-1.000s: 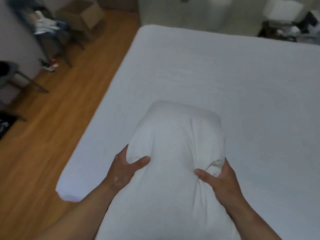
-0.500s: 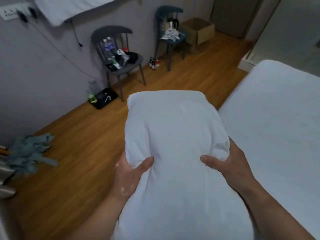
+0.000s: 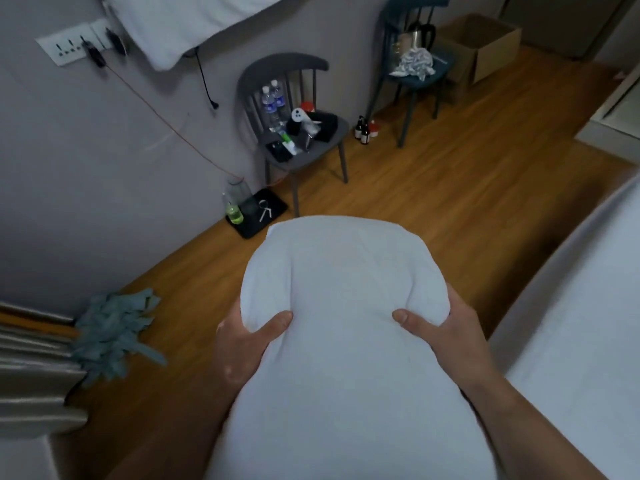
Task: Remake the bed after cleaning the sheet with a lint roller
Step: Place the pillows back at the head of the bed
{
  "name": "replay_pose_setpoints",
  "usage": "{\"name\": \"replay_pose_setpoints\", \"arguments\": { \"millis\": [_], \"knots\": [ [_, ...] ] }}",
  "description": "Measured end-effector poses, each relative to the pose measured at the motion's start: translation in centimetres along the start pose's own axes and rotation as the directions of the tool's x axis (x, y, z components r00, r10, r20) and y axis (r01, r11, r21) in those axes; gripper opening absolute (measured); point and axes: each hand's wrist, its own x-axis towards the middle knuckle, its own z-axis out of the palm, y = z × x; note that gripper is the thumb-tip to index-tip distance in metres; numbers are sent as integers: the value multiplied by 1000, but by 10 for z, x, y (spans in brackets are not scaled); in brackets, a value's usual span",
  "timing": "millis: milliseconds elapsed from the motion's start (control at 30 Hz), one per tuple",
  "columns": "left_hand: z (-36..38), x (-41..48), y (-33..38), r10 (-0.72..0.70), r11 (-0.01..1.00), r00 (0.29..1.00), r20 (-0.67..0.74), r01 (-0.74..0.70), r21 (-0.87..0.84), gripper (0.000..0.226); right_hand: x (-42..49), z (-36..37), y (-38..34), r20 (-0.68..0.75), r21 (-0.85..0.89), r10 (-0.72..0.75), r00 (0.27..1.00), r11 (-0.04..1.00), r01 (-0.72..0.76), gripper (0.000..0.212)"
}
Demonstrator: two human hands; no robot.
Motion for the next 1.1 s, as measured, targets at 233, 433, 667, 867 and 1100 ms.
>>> {"name": "replay_pose_setpoints", "arguments": {
  "millis": [233,433,667,867,1100],
  "knots": [
    [32,157,72,59,997,997,55,-56,-53,127,159,3,-57,-68,2,6,998,1000,-6,70],
    [105,337,161,205,978,925,321,-185,-91,136,294,-20,-77,-318,29,37,947,999,-29,74],
    [242,483,300,331,929,671,664,-353,-107,122,390,-86,-105,-657,117,146,740,989,-91,77],
    [408,558,403,328,882,485,811,-465,-79,123,481,-164,-94,-827,278,271,493,959,-60,60],
    [595,634,529,304,865,494,815,-502,-18,115,639,-336,-109,-826,301,303,475,950,-83,56]
  ]
}}
